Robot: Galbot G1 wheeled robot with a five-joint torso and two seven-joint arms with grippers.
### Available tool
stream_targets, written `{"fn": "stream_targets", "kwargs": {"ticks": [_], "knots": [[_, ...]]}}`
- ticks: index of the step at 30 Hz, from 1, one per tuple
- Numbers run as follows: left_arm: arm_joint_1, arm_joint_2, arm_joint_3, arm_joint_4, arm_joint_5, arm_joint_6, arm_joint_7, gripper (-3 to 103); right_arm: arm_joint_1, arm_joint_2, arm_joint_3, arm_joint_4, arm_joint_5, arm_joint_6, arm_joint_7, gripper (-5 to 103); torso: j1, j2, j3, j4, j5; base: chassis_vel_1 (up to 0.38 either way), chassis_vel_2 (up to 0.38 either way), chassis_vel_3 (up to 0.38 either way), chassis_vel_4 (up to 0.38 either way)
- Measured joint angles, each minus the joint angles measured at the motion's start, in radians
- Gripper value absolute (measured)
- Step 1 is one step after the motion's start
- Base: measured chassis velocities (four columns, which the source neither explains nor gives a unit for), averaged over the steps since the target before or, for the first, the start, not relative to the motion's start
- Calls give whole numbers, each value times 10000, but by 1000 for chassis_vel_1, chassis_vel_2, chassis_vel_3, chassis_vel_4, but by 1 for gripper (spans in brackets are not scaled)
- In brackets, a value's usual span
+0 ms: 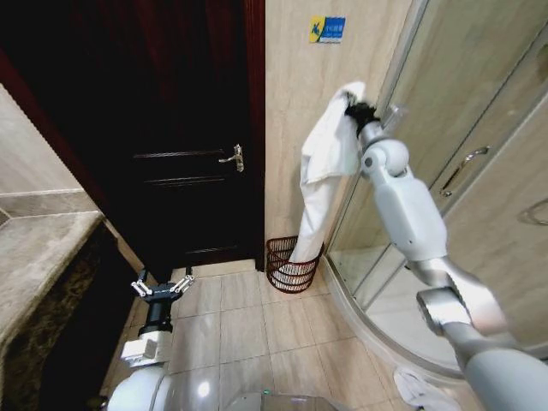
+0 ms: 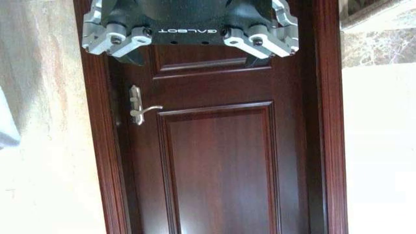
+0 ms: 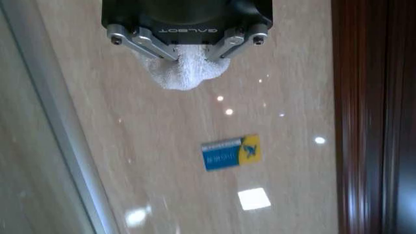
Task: Discard the used towel into the hamper.
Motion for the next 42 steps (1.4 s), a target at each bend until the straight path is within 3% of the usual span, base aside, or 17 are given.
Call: {"fn": "stream_targets", "kwargs": {"ticks": [14, 18, 27, 34, 42], "knots": [[-45, -111, 141, 146, 31, -98, 79, 100, -560, 52, -199, -473, -689, 56, -383, 4, -312, -690, -373, -1, 3, 0, 0, 0, 0], [-76, -71, 144, 188, 31, -102, 99, 100, -950, -18, -229, 55, -778, -579, -369, 4, -419, -939, -520, -1, -1, 0, 0, 0, 0], [-110, -59, 113, 214, -52, -117, 106, 100, -1565, 34, -206, 420, -986, -687, -238, 4, -580, -1309, -727, 2, 2, 0, 0, 0, 0], [-131, -69, -62, 236, -213, -193, 269, 100, -3318, -227, 328, 1914, -1364, -842, 276, 4, -767, -1716, -948, -2, 3, 0, 0, 0, 0], [-141, -11, -77, 246, -219, -240, 303, 100, -4588, -240, 823, 2679, -1863, -765, 189, 4, -921, -2088, -1168, -1, 1, 0, 0, 0, 0]]}}
